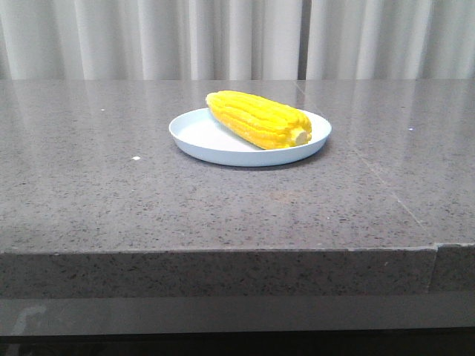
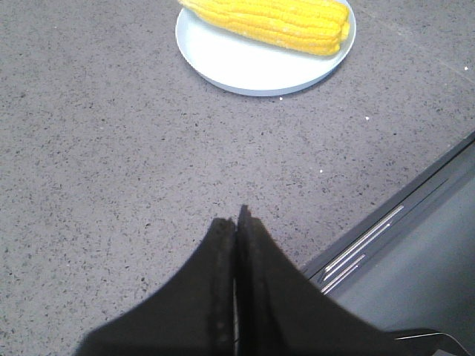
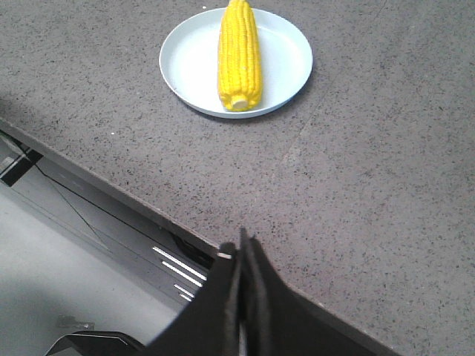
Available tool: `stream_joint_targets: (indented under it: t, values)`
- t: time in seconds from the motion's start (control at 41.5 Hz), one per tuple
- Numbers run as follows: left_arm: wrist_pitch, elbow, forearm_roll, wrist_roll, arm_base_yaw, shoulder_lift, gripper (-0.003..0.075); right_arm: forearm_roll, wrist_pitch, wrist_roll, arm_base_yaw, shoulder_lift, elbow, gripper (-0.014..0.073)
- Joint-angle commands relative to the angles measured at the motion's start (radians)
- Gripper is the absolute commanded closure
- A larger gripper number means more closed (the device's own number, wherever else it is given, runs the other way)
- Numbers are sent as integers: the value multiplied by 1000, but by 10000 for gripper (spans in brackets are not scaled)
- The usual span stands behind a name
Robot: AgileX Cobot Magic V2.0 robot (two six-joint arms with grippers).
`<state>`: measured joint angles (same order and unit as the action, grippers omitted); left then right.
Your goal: Place corn on plate with both arms
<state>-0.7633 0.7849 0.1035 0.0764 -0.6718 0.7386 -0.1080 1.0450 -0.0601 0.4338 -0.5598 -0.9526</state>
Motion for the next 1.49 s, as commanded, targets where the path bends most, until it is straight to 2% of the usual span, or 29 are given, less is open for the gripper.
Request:
stream_joint_targets:
  t: [0.0,0.241,0.313,0.409,0.674,0.819,0.987,1.156,1.421,1.469]
  values:
    - [70,26,5,2,-9,-2,741,3,-68,2,-2,-4,-21,662]
    - [68,26,2,2,-10,-12,741,3,-65,2,-2,-4,-21,662]
    - [70,24,-2,2,17,-36,741,3,-63,2,-2,-4,-21,662]
    - [70,24,-2,2,88,-94,741,3,-59,2,-2,-4,-21,662]
    - [95,-16,-1,2,383,-288,740,3,-59,2,-2,-4,-21,662]
    - [237,-165,26,2,477,-410,741,3,-59,2,-2,-4,-21,662]
    - [502,-413,10,2,584,-562,741,3,-59,2,-2,-4,-21,662]
    - [674,-615,-81,2,695,-685,740,3,-59,2,-2,-4,-21,662]
    - [858,-791,-132,2,708,-764,741,3,-59,2,-2,-4,-21,662]
    - [850,-792,-133,2,706,-764,740,3,-59,2,-2,-4,-21,662]
